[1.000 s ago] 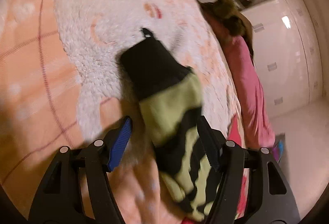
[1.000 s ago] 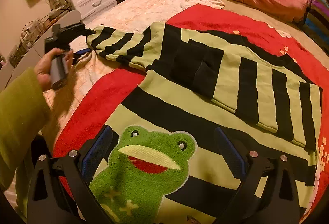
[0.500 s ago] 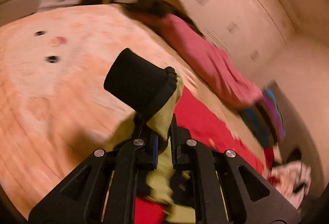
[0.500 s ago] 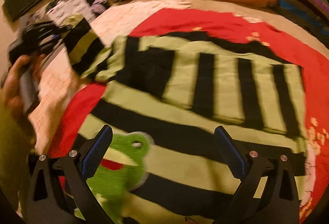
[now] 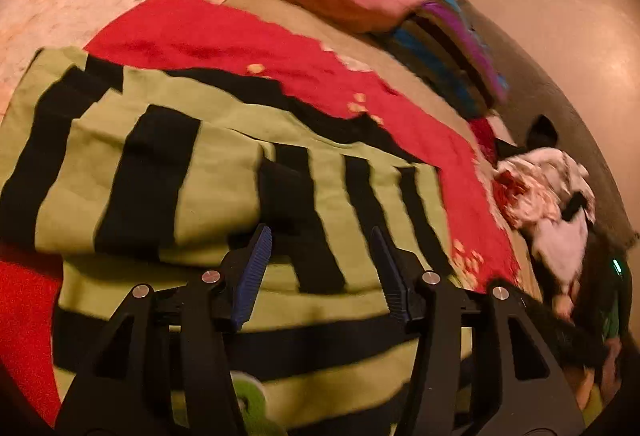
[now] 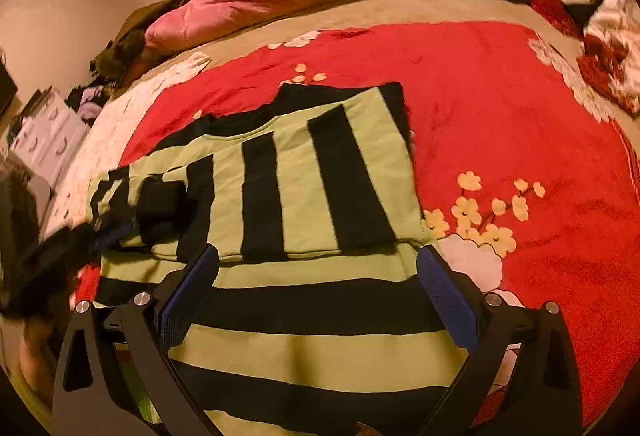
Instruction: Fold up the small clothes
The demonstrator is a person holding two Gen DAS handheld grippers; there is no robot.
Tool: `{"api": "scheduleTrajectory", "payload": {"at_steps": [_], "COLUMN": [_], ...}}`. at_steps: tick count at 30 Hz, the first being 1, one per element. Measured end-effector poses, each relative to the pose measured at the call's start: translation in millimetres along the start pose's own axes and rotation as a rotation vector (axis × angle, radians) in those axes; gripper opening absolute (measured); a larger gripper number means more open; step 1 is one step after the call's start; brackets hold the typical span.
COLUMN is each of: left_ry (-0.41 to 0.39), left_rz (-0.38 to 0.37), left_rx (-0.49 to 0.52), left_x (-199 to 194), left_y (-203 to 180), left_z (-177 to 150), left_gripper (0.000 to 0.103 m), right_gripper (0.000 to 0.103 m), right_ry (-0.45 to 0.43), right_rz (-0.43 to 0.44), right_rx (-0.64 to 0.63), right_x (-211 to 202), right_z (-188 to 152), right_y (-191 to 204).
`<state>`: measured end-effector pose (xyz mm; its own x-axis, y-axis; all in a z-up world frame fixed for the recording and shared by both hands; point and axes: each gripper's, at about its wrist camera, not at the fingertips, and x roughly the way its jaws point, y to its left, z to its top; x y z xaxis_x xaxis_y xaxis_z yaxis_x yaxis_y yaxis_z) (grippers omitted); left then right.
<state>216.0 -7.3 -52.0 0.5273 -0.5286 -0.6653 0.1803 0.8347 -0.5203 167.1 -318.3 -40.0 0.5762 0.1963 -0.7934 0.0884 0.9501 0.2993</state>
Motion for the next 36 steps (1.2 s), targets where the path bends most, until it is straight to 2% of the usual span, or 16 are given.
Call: {"api": "scheduleTrajectory", "payload": {"at_steps": [2,4,7,9,11,12,14,17,19,22,23,24,26,32,34,36], "left_ry": [-0.032,-0.081,-0.124,-0.157,-0.175,-0.184,-0.180,-0.161,-0.145,-0.090,-0.078,-0.067,-0.067,-0.073,-0.084,-0.105], "left_rz": [0.005,0.068,0.218,0.279,0.301,0.300,0.303,0.291,0.281,0.303,0.314,0.319,0.291,0.261,0.260,0.247], "left_rx": [0.003,0.013,0.017,-0.031,-0.073,-0.105,-0.118,-0.080,-0.037,0.015,0.012,0.002,-0.028,-0.087,-0.103,-0.129], "left_x": [-21,-44,-68,-84,-93,-97,-100,-96,-91,-69,-64,-60,-57,-59,-62,-67], "left_y": [5,16,42,71,85,95,102,98,93,95,98,101,106,111,112,114], "left_z": [-7,-10,-4,4,5,5,6,15,23,37,40,41,42,26,22,16], "left_gripper": [0.044,0.044,0.044,0.044,0.044,0.044,0.044,0.044,0.044,0.045,0.047,0.056,0.059,0.062,0.068,0.069], "right_gripper": [0.099,0.099,0.099,0.099,0.099,0.099,0.098,0.098,0.097,0.097,0.097,0.096,0.069,0.050,0.047,0.047], "right_ry": [0.009,0.028,0.068,0.089,0.131,0.151,0.181,0.193,0.203,0.209,0.207,0.217,0.242,0.202,0.184,0.167], "right_rz": [0.017,0.062,0.186,0.321,0.424,0.441,0.421,0.387,0.380,0.425,0.436,0.451,0.504,0.601,0.649,0.669], "right_rx": [0.007,0.014,0.010,0.003,-0.024,-0.064,-0.157,-0.288,-0.307,-0.291,-0.284,-0.269,-0.216,-0.186,-0.221,-0.275], "right_x": [3,6,14,23,41,50,65,88,99,112,115,120,128,118,109,101], "right_z": [0,0,4,8,11,12,11,10,13,23,25,27,29,28,28,27], "right_y": [1,6,29,52,76,87,106,128,134,142,144,146,146,143,146,151]}}
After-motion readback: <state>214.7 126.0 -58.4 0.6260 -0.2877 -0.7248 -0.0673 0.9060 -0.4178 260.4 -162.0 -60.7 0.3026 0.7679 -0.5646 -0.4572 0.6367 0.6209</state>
